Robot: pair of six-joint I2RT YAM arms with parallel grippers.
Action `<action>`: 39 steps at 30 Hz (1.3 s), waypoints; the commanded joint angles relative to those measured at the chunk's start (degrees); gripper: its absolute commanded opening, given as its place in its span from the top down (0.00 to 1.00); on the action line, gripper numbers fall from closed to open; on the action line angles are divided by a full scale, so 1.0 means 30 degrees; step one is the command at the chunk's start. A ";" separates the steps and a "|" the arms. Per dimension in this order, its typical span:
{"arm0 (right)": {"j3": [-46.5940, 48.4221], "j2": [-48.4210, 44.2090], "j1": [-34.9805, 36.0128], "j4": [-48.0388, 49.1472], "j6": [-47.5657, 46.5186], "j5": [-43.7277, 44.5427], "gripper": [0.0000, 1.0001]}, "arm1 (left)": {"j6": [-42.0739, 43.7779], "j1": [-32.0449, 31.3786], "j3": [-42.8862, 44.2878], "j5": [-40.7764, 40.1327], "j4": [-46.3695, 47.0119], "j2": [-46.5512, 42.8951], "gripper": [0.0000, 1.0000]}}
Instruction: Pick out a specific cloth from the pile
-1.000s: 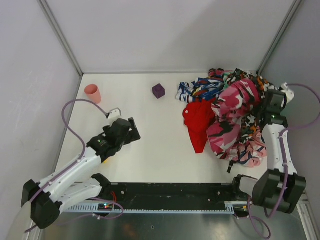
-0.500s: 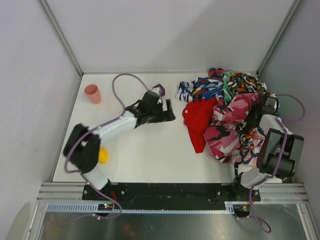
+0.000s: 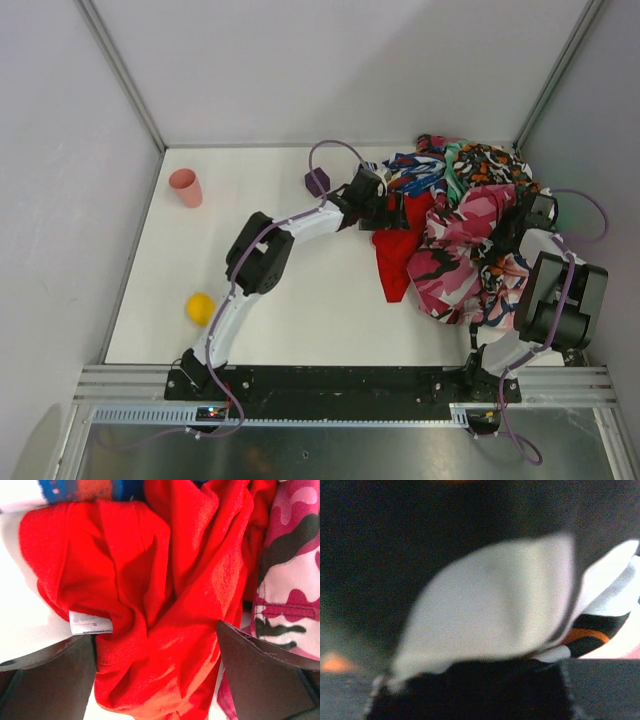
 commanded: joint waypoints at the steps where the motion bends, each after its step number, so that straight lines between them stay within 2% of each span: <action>1: -0.0830 0.1289 0.0248 0.0008 0.0167 -0.1454 0.58 | -0.0349 -0.0637 0.1338 0.0955 -0.0653 0.1671 0.05; 2: -0.0851 0.1367 0.0248 0.0045 0.0226 -0.1543 0.54 | -0.0321 -0.0742 0.1442 0.1131 -0.0678 0.1712 0.15; 3: -0.0846 0.1407 0.0247 0.0049 0.0256 -0.1588 0.50 | -0.0292 -0.0809 0.1406 0.1160 -0.0706 0.1527 0.30; 6: -0.0937 0.1195 0.0247 -0.0061 0.0172 -0.1403 0.43 | 0.0033 -0.0867 0.0276 0.0336 -0.0869 -0.0280 0.83; 7: -0.1036 0.1042 0.0262 -0.0092 0.0141 -0.1166 0.42 | 0.0207 -0.0872 -0.0480 -0.0321 -0.0889 -0.1285 0.91; 8: -0.1129 0.0848 0.0269 -0.0078 0.0096 -0.0974 0.39 | 0.0470 -0.0874 -0.1371 -0.1075 -0.0899 -0.2506 0.95; 13: -0.1450 0.0095 0.0518 -0.0099 0.0030 -0.0157 0.22 | 0.1762 -0.0876 -0.6667 -0.5327 -0.0923 -1.0470 0.99; 16: -0.1456 -0.0514 0.0849 -0.0658 0.0078 0.1207 0.06 | 0.2326 -0.0879 -0.9888 -0.6733 -0.0940 -1.5021 0.99; 17: -0.1442 -0.0940 0.1075 -0.0933 0.0050 0.1882 0.03 | 0.2438 -0.0878 -1.0924 -0.7020 -0.0968 -1.6376 0.99; 22: -0.1401 -0.3656 0.3166 -0.2154 -0.0318 0.6112 0.01 | 0.2224 -0.0890 -1.5258 -0.8483 -0.1531 -2.2797 0.98; 26: -0.1276 -0.5538 0.4899 -0.3370 -0.0291 0.8084 0.01 | 0.1937 -0.0880 -1.7060 -1.0105 -0.2162 -2.7016 0.98; 30: -0.0512 -0.7218 0.6551 -0.5140 -0.0285 0.9515 0.01 | 0.2205 -0.0878 -1.7755 -1.1559 -0.2443 -2.8642 0.98; 35: 0.0799 -0.9785 0.8824 -0.7449 -0.0765 1.1656 0.01 | 0.1991 -0.0878 -1.7496 -1.2900 -0.3246 -2.8603 0.99; 39: 0.1015 -1.2205 1.0210 -0.8092 -0.0747 1.1291 0.01 | 0.1709 -0.0859 -1.7506 -1.3331 -0.3227 -2.7208 0.97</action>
